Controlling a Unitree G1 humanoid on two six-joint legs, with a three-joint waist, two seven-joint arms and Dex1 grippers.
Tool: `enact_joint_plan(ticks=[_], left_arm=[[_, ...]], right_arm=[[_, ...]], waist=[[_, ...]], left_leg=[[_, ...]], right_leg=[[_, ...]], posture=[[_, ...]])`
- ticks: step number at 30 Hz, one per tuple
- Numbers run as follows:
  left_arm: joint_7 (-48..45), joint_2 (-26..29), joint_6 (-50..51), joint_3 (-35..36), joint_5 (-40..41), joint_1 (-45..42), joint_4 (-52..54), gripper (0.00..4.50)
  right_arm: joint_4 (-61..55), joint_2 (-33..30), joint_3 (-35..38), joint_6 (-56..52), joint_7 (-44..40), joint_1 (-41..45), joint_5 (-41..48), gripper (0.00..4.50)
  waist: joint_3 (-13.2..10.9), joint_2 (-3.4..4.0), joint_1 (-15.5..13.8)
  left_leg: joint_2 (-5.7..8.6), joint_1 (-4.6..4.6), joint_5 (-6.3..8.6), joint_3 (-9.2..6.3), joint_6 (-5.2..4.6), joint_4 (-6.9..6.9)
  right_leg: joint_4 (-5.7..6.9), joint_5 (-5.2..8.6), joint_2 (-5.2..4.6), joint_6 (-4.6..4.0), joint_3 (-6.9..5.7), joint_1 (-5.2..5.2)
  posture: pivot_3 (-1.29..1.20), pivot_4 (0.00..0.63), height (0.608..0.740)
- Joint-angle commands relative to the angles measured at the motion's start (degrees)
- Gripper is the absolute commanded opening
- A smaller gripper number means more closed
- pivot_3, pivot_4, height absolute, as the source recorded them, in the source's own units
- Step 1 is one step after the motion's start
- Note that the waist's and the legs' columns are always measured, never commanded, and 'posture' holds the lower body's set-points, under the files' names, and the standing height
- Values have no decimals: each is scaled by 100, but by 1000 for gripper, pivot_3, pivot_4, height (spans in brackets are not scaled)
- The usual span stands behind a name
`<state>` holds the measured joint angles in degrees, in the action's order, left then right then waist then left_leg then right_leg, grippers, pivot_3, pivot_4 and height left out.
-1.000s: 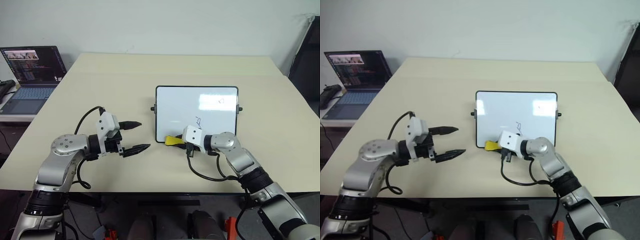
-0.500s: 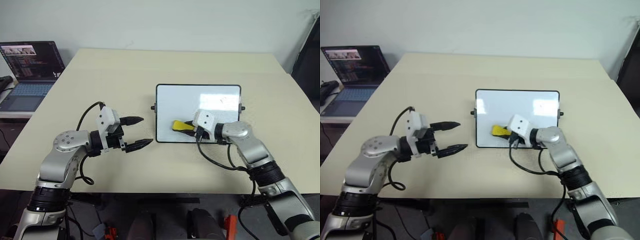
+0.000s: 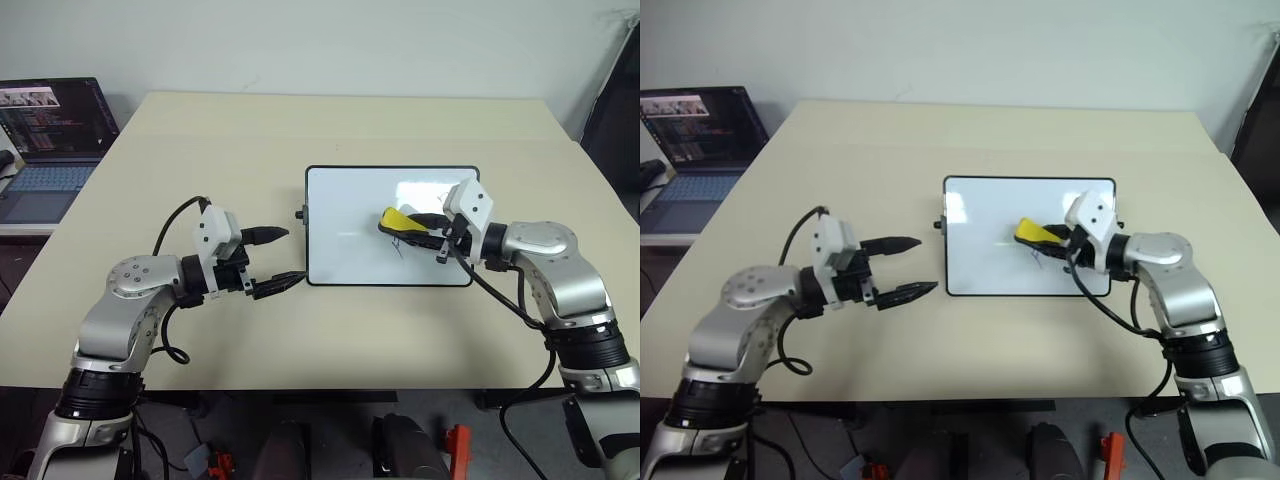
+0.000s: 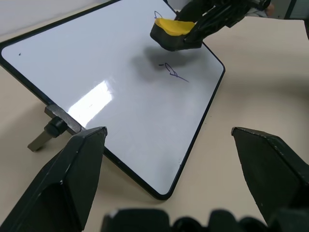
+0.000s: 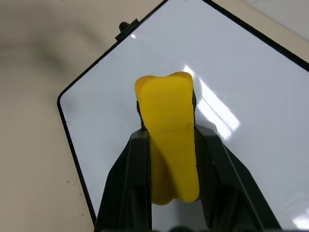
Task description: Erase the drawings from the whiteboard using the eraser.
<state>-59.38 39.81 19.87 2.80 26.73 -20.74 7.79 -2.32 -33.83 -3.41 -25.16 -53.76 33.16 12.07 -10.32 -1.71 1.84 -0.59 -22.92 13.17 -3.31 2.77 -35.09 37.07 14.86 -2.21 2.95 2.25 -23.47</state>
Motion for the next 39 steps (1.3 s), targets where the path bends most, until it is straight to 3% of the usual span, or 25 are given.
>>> enact_joint_plan(ticks=[1,20,26,30,39], left_arm=[[-37,19,14,69,114,-130,247,4500],[-115,156,179,-70,-57,-292,446,4500],[-137,136,193,-134,-88,-221,473,4500],[-147,135,235,-207,-106,-257,489,4500],[-180,184,228,-207,-110,-297,437,4500]], right_arm=[[-345,-159,329,-63,9,2,253,860],[15,-288,520,125,226,149,353,860],[701,59,-222,919,820,322,-648,860],[1418,268,-306,1451,1173,374,-999,860],[2258,257,-894,2081,988,232,-1572,860]], waist=[[0,0,5],[0,0,4],[0,0,19],[1,0,5],[3,-4,12]], left_leg=[[0,0,0,1,0,-1],[-2,2,0,3,0,-8],[-3,8,0,6,0,-14],[-4,7,-1,8,0,-19],[-3,34,-2,8,-2,-98]], right_leg=[[1,0,0,0,1,0],[10,-2,4,-2,3,1],[17,-2,5,-3,6,3],[20,-3,7,-4,8,3],[74,-11,9,1,14,37]], posture=[[0,150,740],[0,150,740],[0,150,740],[0,150,740],[0,150,740]])
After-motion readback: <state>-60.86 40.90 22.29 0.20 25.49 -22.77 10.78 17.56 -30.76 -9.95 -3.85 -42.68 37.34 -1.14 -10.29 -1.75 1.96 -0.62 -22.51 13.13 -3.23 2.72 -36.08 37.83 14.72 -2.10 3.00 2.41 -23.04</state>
